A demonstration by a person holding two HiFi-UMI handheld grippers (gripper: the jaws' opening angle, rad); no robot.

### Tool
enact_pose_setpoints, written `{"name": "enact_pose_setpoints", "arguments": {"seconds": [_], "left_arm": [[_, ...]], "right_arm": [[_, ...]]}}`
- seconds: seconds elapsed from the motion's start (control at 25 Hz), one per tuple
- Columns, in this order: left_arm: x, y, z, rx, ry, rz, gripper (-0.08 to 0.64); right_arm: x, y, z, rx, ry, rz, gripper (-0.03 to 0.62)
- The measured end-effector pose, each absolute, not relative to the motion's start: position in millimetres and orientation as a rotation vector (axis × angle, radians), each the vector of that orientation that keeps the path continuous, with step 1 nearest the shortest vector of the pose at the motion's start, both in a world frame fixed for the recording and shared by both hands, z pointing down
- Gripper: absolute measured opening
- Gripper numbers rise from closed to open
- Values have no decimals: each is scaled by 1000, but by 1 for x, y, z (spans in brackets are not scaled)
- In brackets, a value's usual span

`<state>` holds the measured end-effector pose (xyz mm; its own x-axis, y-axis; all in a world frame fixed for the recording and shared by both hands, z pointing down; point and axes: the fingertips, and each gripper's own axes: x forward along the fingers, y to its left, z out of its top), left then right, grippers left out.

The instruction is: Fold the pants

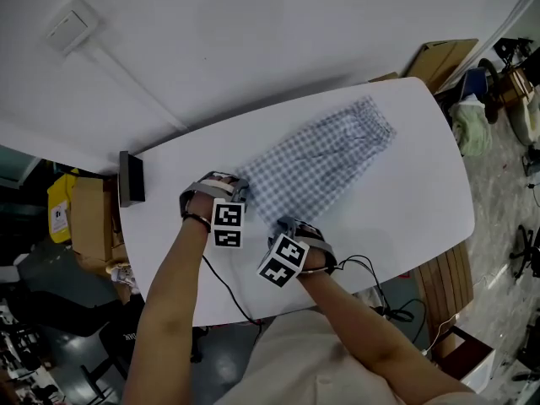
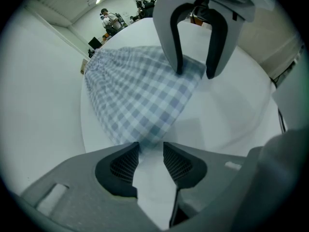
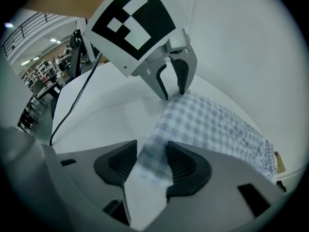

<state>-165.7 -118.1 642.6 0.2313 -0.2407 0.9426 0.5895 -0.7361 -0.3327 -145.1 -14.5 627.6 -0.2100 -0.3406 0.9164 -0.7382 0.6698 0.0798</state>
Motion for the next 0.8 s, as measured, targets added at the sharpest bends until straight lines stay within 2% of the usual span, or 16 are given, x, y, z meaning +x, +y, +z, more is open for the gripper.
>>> {"name": "enact_pose_setpoints", "arguments": {"seconds": [0.32, 0.48, 0.64, 0.8], "left_arm": [[-166, -115, 650, -1796, -410, -1595, 150], [-168, -111, 652, -1789, -418, -1634, 94], [-167, -106, 653, -1804, -383, -1650, 23], [-162, -88, 649, -1846, -410, -1698, 21]], "right_arm": [[-142, -16, 637, 851, -1769, 469, 181], [-139, -16, 637, 830, -1760, 405, 160], [-133, -12, 637, 814, -1751, 379, 85], [-116, 3, 633, 748, -1762, 422, 65]]}}
